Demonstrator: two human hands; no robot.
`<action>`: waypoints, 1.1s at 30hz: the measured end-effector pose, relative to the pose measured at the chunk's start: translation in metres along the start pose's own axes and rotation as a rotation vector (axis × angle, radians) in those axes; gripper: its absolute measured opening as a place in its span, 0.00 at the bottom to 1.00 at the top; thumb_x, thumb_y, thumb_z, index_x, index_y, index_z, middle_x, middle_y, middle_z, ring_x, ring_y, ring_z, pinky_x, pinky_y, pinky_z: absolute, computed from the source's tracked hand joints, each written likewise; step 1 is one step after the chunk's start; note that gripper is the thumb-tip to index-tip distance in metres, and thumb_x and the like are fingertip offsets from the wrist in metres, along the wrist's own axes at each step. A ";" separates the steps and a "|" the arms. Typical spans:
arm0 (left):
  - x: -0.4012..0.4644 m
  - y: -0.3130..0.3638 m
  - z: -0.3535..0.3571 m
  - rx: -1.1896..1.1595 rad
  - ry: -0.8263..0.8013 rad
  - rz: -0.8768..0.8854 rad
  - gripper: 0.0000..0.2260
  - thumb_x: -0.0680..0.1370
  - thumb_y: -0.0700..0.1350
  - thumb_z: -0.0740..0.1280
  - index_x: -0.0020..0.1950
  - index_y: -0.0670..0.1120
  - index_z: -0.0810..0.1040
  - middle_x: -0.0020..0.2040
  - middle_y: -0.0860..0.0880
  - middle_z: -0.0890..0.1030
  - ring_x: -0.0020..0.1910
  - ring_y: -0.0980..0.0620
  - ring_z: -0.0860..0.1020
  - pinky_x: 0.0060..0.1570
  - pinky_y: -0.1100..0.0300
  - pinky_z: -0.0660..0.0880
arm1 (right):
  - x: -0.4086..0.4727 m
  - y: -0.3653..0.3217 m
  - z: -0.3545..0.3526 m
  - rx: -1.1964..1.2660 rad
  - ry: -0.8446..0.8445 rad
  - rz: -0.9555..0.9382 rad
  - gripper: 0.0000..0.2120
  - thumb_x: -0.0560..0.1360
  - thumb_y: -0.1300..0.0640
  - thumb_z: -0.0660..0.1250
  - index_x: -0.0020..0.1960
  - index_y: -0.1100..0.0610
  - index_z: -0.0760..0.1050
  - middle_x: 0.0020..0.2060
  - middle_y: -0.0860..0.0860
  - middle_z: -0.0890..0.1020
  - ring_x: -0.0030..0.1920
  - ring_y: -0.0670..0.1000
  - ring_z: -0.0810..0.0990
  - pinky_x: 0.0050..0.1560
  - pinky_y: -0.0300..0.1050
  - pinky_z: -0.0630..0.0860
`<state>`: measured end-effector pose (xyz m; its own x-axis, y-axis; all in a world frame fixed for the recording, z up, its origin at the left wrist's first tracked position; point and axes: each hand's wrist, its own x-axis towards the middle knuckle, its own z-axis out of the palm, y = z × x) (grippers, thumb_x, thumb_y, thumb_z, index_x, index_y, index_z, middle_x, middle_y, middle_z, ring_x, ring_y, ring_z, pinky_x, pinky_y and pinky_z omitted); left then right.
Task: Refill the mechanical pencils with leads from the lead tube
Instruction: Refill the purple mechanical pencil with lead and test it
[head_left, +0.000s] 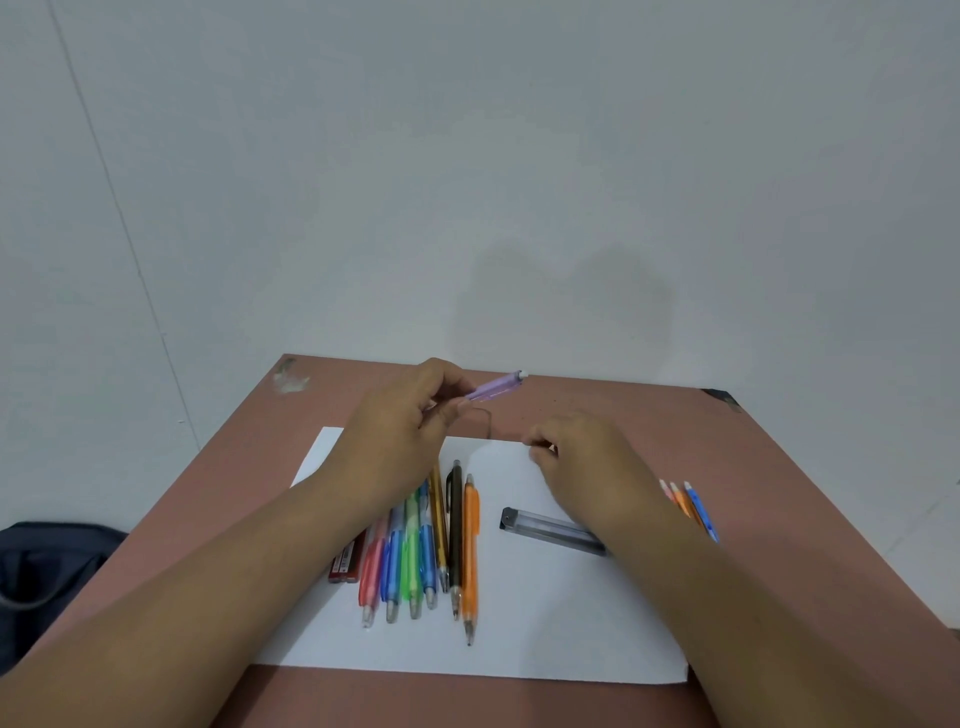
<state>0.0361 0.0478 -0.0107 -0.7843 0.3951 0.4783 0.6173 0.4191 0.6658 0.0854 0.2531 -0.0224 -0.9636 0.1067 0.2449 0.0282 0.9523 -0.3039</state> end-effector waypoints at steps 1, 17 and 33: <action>0.000 0.000 0.000 0.004 0.004 0.001 0.08 0.82 0.46 0.65 0.53 0.61 0.74 0.48 0.63 0.79 0.51 0.64 0.76 0.44 0.72 0.69 | 0.000 -0.001 0.000 0.019 0.007 0.007 0.09 0.81 0.58 0.63 0.51 0.52 0.83 0.46 0.47 0.82 0.49 0.49 0.78 0.50 0.44 0.74; 0.004 -0.007 0.002 0.080 0.030 0.049 0.07 0.81 0.44 0.67 0.54 0.57 0.78 0.49 0.58 0.80 0.51 0.58 0.76 0.48 0.66 0.72 | -0.025 -0.029 -0.034 1.098 0.280 0.143 0.08 0.77 0.62 0.72 0.47 0.49 0.85 0.45 0.48 0.88 0.50 0.48 0.86 0.58 0.49 0.81; 0.004 -0.003 0.001 0.162 0.041 0.118 0.06 0.80 0.45 0.68 0.55 0.55 0.81 0.48 0.58 0.79 0.50 0.58 0.75 0.47 0.70 0.68 | -0.026 -0.029 -0.032 1.111 0.274 0.156 0.08 0.77 0.62 0.72 0.48 0.50 0.85 0.44 0.48 0.88 0.48 0.49 0.87 0.57 0.51 0.82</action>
<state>0.0315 0.0489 -0.0110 -0.7058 0.4170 0.5727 0.7043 0.4996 0.5043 0.1181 0.2320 0.0092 -0.8764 0.3890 0.2839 -0.2388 0.1609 -0.9576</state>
